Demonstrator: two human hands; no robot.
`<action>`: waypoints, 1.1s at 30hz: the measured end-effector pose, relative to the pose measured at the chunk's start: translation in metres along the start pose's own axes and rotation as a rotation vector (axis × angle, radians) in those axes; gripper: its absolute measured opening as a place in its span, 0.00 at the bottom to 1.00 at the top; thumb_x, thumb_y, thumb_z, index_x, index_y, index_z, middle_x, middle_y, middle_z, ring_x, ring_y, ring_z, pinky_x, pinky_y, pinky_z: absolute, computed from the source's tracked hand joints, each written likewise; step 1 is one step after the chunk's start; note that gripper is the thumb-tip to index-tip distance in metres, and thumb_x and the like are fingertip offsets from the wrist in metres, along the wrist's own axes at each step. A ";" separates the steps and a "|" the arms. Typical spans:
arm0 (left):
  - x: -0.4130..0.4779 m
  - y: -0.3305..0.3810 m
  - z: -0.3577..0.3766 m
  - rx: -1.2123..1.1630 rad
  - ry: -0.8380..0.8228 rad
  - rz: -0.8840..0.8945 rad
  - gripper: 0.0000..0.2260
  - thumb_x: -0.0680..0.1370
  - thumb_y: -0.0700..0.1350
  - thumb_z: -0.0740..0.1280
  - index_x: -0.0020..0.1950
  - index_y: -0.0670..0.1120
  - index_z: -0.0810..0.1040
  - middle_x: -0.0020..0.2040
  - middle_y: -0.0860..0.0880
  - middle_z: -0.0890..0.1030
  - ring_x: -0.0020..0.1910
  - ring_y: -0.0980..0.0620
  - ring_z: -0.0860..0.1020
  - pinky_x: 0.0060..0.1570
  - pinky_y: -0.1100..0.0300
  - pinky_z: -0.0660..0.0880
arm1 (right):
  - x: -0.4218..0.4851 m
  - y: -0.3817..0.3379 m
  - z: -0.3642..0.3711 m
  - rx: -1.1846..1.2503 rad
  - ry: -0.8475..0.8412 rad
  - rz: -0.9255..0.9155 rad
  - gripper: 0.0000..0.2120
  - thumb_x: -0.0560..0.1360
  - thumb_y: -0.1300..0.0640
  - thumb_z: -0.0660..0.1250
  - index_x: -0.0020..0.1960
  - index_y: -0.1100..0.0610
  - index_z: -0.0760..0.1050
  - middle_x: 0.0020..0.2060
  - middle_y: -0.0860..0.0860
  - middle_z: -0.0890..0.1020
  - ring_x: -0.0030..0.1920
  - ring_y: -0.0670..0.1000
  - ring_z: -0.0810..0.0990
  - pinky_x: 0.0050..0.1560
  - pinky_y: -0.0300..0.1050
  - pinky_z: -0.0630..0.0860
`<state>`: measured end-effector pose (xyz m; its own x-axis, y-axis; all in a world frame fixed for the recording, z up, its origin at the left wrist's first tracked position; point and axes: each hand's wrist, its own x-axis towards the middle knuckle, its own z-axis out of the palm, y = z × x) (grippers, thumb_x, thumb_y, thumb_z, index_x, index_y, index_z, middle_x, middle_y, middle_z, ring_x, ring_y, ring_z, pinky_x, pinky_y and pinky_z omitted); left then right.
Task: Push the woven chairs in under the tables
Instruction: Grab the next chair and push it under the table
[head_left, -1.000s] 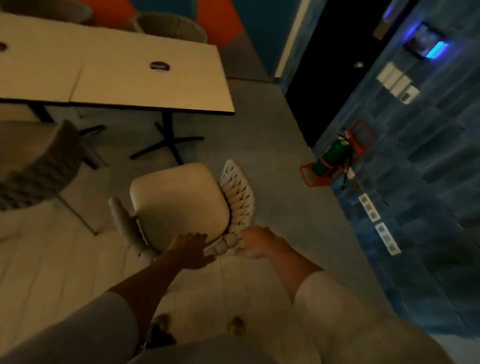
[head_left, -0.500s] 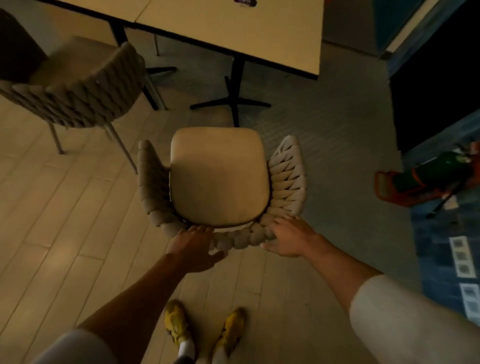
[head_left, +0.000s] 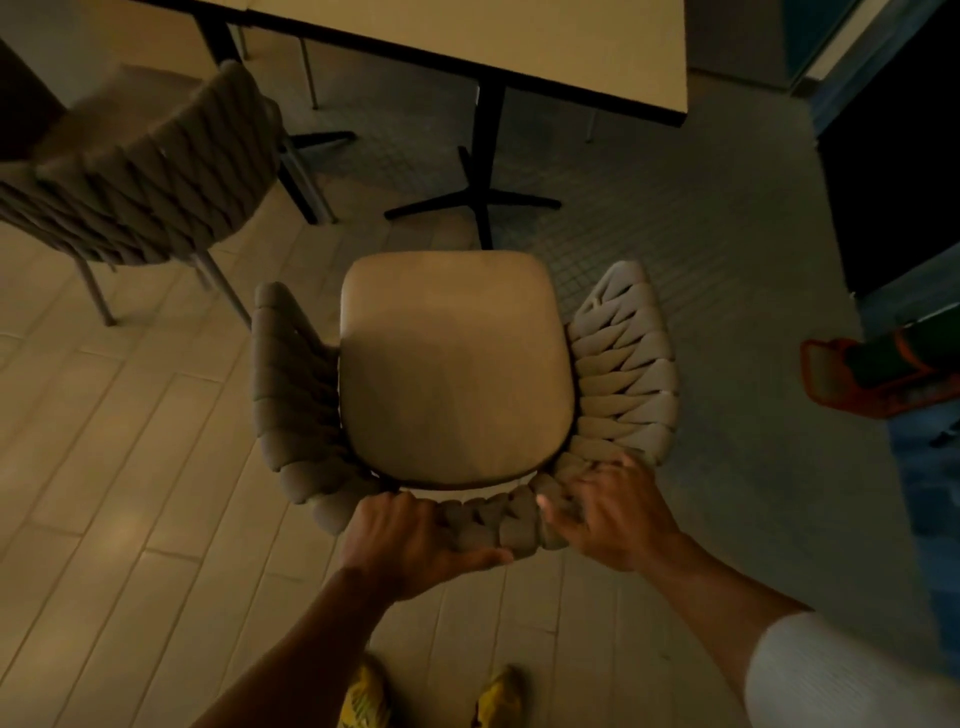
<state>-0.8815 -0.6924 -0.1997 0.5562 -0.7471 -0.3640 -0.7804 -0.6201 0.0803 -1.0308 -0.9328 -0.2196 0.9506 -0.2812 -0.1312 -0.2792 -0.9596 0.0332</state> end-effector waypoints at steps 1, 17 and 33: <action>0.000 -0.003 -0.001 -0.022 0.015 0.000 0.50 0.59 0.89 0.39 0.46 0.54 0.84 0.36 0.53 0.81 0.38 0.52 0.79 0.40 0.55 0.77 | 0.003 -0.004 -0.001 0.000 0.010 0.007 0.38 0.79 0.27 0.47 0.33 0.51 0.82 0.34 0.48 0.86 0.39 0.49 0.82 0.57 0.52 0.69; 0.017 -0.125 -0.019 -0.049 -0.013 0.091 0.47 0.59 0.89 0.41 0.62 0.66 0.79 0.50 0.61 0.82 0.48 0.57 0.79 0.47 0.54 0.78 | 0.053 -0.116 -0.004 0.075 0.079 0.169 0.38 0.80 0.28 0.52 0.29 0.54 0.80 0.27 0.51 0.82 0.34 0.53 0.82 0.62 0.59 0.74; 0.094 -0.198 -0.053 0.025 0.061 0.137 0.48 0.58 0.89 0.41 0.51 0.59 0.84 0.36 0.56 0.82 0.37 0.53 0.79 0.37 0.58 0.72 | 0.142 -0.132 -0.017 0.018 0.168 0.235 0.32 0.78 0.32 0.62 0.26 0.54 0.77 0.24 0.52 0.80 0.29 0.54 0.79 0.54 0.53 0.76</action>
<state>-0.6590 -0.6526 -0.2007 0.4596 -0.8379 -0.2946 -0.8567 -0.5057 0.1018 -0.8571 -0.8461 -0.2254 0.8680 -0.4946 0.0442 -0.4959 -0.8680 0.0258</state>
